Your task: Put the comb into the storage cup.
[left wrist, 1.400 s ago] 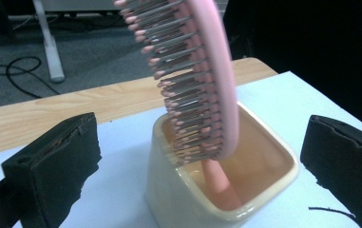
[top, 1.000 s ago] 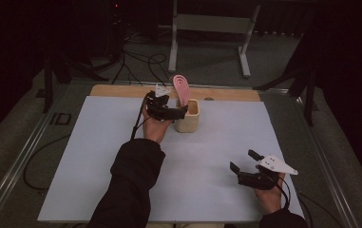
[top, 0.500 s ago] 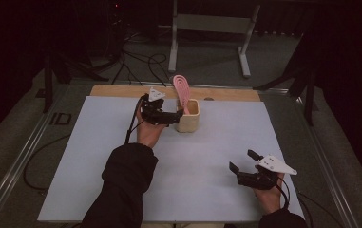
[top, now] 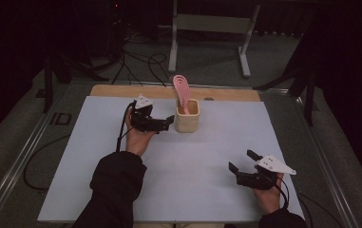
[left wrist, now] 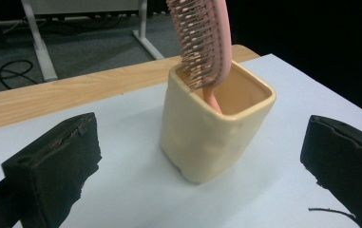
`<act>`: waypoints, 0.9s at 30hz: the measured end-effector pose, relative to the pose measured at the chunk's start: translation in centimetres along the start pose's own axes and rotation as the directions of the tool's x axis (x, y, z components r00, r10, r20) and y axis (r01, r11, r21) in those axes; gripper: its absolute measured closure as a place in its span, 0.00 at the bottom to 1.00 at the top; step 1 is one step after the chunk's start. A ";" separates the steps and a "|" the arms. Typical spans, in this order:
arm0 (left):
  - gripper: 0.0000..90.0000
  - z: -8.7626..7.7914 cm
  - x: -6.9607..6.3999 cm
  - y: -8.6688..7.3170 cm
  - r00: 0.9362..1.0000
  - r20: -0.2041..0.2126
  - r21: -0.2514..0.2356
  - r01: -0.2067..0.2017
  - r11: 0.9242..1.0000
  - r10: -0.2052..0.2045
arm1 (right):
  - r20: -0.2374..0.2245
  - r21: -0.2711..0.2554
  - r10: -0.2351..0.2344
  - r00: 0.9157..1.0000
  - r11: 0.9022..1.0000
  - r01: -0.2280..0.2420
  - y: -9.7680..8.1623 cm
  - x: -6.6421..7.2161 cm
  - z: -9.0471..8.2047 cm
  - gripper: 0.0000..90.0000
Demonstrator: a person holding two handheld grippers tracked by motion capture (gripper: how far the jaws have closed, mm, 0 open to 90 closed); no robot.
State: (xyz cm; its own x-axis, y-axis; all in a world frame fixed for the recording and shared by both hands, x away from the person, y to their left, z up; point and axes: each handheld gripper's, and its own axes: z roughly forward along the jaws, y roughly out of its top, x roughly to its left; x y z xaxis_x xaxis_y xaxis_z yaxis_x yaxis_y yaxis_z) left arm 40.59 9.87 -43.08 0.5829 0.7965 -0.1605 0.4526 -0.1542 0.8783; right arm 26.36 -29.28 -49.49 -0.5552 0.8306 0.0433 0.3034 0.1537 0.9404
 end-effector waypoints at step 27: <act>0.00 -9.4 2.3 -5.5 0.995 -0.032 -0.038 -0.100 0.994 0.099 | 0.028 -0.014 0.004 1.000 1.000 -0.004 0.3 0.2 -0.1 0.10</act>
State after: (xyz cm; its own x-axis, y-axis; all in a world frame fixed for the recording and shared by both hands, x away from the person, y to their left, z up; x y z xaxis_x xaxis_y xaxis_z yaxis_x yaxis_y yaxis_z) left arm 33.11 18.02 -44.06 0.6031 0.7955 -0.0583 0.3656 -0.2107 0.9066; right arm 26.26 -29.15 -49.21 -0.5317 0.8461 0.0376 0.2945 0.1431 0.9449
